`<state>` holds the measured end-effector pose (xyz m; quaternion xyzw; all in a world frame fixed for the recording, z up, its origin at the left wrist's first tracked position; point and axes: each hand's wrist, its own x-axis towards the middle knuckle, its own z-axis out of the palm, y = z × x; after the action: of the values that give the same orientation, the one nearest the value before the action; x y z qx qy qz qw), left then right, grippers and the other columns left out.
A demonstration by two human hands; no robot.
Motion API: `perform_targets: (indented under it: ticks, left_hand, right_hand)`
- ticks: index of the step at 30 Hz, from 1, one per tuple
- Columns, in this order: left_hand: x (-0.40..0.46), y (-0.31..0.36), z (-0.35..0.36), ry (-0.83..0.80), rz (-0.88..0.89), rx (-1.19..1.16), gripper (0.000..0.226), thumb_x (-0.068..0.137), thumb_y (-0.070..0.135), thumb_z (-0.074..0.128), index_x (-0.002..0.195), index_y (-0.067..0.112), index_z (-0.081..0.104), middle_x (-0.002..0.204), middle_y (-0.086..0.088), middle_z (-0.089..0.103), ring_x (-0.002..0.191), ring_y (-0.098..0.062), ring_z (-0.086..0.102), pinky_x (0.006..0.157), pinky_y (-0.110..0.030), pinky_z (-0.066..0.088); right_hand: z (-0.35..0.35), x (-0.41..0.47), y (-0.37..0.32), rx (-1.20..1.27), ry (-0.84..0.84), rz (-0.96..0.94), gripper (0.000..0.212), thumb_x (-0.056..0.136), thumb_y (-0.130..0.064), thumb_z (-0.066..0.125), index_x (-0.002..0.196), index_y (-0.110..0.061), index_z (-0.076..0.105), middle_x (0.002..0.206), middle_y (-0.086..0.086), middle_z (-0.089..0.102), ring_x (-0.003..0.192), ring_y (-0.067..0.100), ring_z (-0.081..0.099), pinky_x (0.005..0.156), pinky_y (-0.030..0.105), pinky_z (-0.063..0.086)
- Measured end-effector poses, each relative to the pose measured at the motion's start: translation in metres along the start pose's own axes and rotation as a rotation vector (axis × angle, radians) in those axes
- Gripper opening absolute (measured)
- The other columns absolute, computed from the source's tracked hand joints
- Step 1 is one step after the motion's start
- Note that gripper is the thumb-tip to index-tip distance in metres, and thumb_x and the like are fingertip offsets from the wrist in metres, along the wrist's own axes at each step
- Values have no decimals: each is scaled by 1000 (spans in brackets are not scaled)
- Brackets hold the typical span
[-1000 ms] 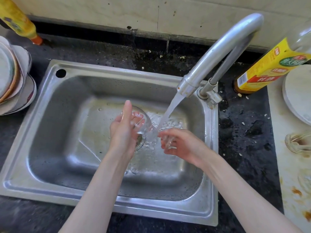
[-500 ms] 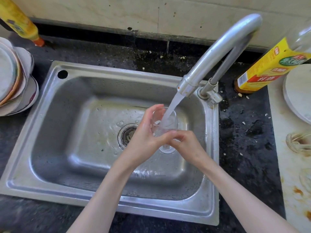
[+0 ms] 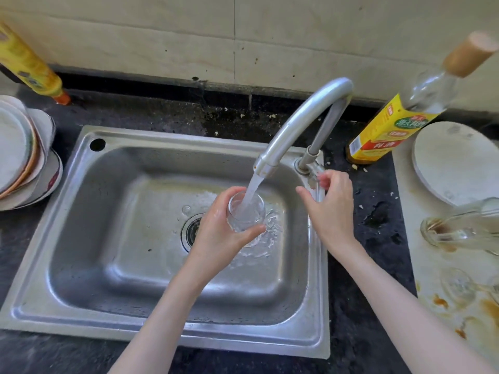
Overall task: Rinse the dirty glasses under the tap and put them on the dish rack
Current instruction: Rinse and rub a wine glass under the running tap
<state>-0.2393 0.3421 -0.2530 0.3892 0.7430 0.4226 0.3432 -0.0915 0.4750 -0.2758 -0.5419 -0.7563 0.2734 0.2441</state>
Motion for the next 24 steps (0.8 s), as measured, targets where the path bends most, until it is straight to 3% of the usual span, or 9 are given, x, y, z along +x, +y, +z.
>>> perform_targets:
  ticks: [3,6,10,14,17,20,24]
  left_hand:
    - [-1,7,0,-10,0,16,57,67,26,80,102,49,42,109,25,55,103,4,51,90,-25,43]
    - [-1,13,1,-6,-2,9,57,66,27,80,104,49,42,111,23,55,104,-2,53,91,-27,43]
    - [1,17,1,-16,-13,-4,60,67,27,80,115,38,46,112,16,57,84,-8,54,73,-33,43]
    - [2,22,-1,-8,-11,35,61,66,27,80,116,35,47,114,15,58,104,-12,57,89,-36,46]
    - [2,25,-1,-14,-22,54,64,65,28,81,120,26,49,119,15,57,106,-12,57,94,-35,45]
    - [3,30,-4,-14,-26,82,67,65,31,80,124,26,48,117,15,57,103,-10,55,90,-27,42]
    - [6,38,-9,8,-24,84,61,67,27,80,119,30,48,107,22,55,98,-4,52,75,-6,35]
  right_hand:
    - [1,16,6,-228,-60,-91,55,78,-21,75,121,1,50,121,15,48,111,29,44,92,35,37]
    - [2,21,10,-299,-109,-105,47,84,-16,68,124,2,52,127,16,49,118,31,45,96,37,37]
    - [-5,27,14,-300,-137,-129,42,84,-15,68,121,2,56,122,16,57,114,33,49,93,36,38]
    - [-15,29,17,-310,-215,-175,44,84,-22,70,119,2,58,120,15,59,113,32,51,94,36,39]
    - [-20,29,17,-315,-247,-202,39,88,-22,64,117,3,59,118,17,60,113,33,52,95,36,40]
    - [-23,35,17,-218,-281,-105,37,95,-23,53,122,2,58,125,15,58,117,30,51,98,32,35]
    - [-25,45,19,-62,-285,69,33,99,-22,44,120,-3,62,125,13,60,116,28,53,98,30,34]
